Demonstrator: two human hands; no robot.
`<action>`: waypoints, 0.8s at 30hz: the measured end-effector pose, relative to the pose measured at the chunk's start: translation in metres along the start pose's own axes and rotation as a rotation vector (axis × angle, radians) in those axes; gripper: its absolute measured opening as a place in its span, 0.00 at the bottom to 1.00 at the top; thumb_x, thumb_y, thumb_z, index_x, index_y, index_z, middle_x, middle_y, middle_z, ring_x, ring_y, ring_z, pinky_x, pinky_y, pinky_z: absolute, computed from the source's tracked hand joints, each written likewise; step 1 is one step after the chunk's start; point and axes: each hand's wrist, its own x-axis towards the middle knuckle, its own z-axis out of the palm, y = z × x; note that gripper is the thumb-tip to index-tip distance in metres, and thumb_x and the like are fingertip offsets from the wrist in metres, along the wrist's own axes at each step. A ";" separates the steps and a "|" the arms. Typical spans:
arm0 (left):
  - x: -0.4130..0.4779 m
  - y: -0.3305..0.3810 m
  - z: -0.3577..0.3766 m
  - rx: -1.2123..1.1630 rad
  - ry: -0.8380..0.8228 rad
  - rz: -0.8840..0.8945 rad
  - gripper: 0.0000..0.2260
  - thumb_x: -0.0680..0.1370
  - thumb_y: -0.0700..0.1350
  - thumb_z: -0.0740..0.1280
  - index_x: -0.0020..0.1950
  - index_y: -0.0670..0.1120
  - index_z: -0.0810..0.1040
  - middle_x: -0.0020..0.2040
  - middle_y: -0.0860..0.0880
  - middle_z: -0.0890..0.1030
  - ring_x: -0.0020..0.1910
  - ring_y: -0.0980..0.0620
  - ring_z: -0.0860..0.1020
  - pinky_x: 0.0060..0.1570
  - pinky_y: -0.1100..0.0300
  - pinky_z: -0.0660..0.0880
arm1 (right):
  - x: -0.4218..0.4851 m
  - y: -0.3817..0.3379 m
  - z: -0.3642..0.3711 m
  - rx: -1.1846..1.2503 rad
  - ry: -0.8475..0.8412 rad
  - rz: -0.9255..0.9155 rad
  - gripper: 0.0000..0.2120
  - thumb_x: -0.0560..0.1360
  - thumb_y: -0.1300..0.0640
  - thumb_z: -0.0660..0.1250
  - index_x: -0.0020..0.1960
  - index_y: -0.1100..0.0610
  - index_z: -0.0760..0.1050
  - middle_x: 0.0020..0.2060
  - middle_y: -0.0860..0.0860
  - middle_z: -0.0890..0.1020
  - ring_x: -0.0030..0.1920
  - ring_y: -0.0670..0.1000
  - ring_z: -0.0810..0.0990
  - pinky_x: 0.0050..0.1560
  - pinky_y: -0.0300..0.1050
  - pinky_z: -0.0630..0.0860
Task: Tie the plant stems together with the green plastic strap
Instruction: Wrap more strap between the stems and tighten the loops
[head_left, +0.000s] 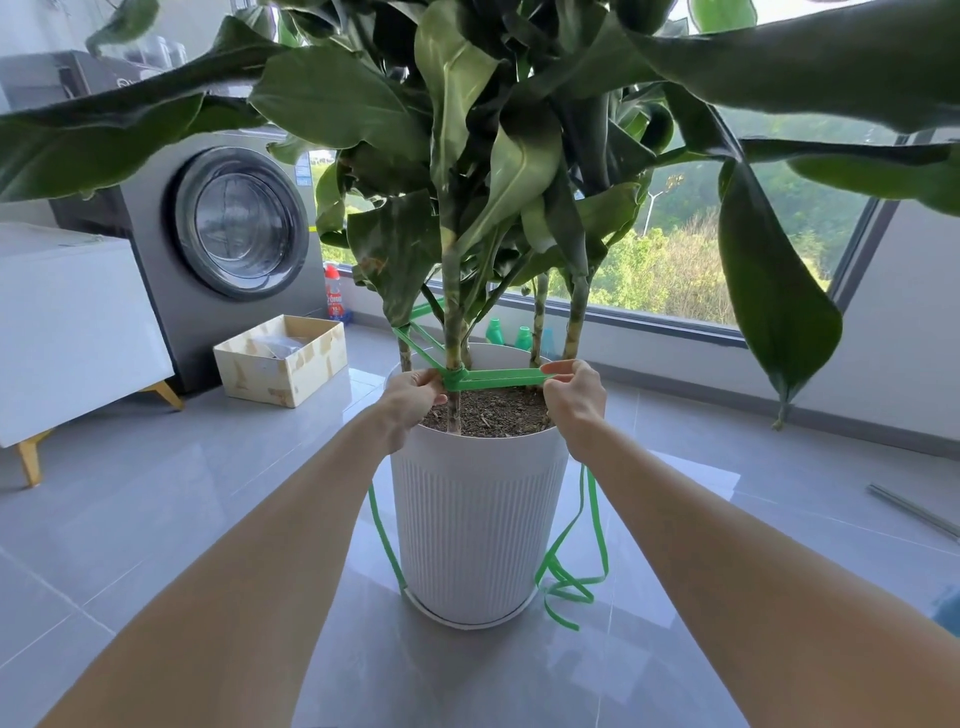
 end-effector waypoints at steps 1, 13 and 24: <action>0.000 0.001 0.000 -0.009 -0.012 -0.004 0.13 0.82 0.43 0.58 0.64 0.44 0.75 0.53 0.49 0.78 0.42 0.59 0.75 0.52 0.60 0.66 | 0.000 0.000 0.001 -0.004 -0.002 0.000 0.14 0.74 0.67 0.58 0.53 0.53 0.75 0.47 0.51 0.79 0.42 0.50 0.76 0.36 0.41 0.73; -0.005 0.009 0.002 -0.098 -0.103 -0.059 0.15 0.83 0.38 0.53 0.68 0.38 0.71 0.61 0.44 0.77 0.50 0.53 0.74 0.45 0.60 0.71 | -0.002 0.001 0.000 -0.056 -0.013 -0.044 0.13 0.76 0.66 0.59 0.55 0.54 0.76 0.47 0.50 0.79 0.43 0.48 0.76 0.35 0.39 0.72; 0.006 0.002 0.002 -0.186 -0.027 -0.067 0.07 0.80 0.41 0.62 0.54 0.45 0.78 0.45 0.53 0.79 0.41 0.60 0.74 0.72 0.48 0.51 | 0.002 0.002 -0.003 -0.060 -0.015 -0.051 0.12 0.76 0.65 0.59 0.54 0.53 0.75 0.49 0.52 0.81 0.43 0.48 0.76 0.35 0.38 0.72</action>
